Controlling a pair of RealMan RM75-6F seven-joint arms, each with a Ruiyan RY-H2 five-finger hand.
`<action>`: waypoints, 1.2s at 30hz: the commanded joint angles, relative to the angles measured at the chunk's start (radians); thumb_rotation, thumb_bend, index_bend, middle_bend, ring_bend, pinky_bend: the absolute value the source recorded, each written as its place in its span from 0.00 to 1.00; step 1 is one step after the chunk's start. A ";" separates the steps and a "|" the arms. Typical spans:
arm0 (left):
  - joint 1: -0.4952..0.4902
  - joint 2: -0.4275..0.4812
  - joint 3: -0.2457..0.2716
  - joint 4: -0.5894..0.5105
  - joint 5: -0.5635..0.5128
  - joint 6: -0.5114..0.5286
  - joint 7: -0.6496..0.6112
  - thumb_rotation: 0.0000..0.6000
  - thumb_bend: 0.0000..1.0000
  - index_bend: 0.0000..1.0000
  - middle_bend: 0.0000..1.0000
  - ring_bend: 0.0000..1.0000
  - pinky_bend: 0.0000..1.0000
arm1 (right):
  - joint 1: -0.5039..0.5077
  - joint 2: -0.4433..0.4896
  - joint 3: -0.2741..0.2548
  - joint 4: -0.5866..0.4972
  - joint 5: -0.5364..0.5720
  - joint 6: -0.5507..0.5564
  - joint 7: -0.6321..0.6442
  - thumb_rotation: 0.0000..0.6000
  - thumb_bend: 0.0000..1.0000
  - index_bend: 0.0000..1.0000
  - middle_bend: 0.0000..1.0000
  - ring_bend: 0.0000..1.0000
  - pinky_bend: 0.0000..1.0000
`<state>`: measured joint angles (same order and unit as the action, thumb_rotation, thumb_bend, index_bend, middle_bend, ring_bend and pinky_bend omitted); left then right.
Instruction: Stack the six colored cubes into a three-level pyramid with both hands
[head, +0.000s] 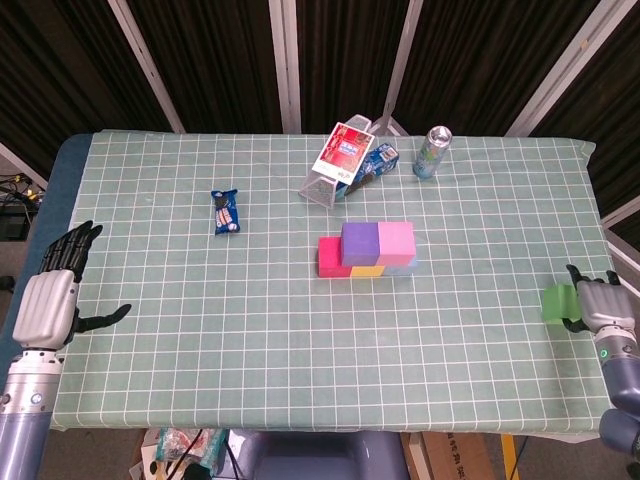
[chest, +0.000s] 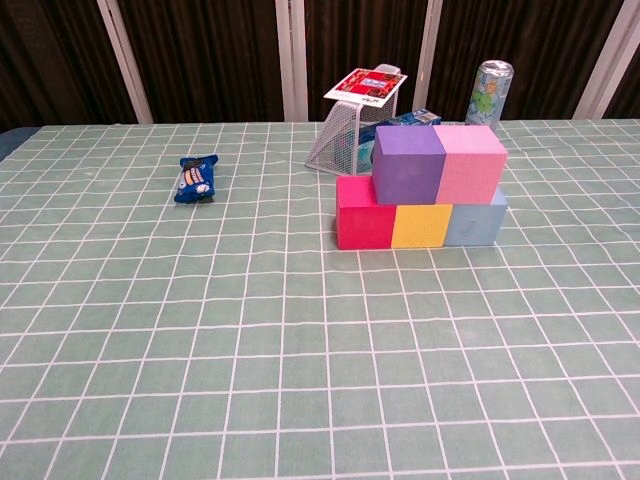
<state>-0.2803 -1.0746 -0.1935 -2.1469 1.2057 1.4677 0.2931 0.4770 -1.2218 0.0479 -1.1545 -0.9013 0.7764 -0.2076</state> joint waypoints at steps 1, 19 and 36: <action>-0.001 -0.001 0.000 0.000 0.000 -0.001 0.001 1.00 0.11 0.00 0.00 0.00 0.01 | 0.001 0.022 0.016 -0.031 -0.018 0.015 0.011 1.00 0.32 0.07 0.40 0.28 0.00; -0.009 0.002 0.011 0.032 -0.012 -0.017 0.050 1.00 0.11 0.00 0.00 0.00 0.01 | 0.248 0.390 0.156 -0.610 0.209 0.071 -0.350 1.00 0.32 0.07 0.40 0.28 0.00; -0.023 -0.002 0.008 0.052 -0.070 -0.069 0.016 1.00 0.11 0.00 0.00 0.00 0.01 | 0.737 0.306 0.240 -0.749 0.944 0.296 -0.805 1.00 0.32 0.07 0.40 0.28 0.00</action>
<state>-0.3029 -1.0774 -0.1843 -2.0961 1.1371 1.4001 0.3114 1.1092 -0.8730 0.2521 -1.8933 -0.0972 1.0057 -0.9343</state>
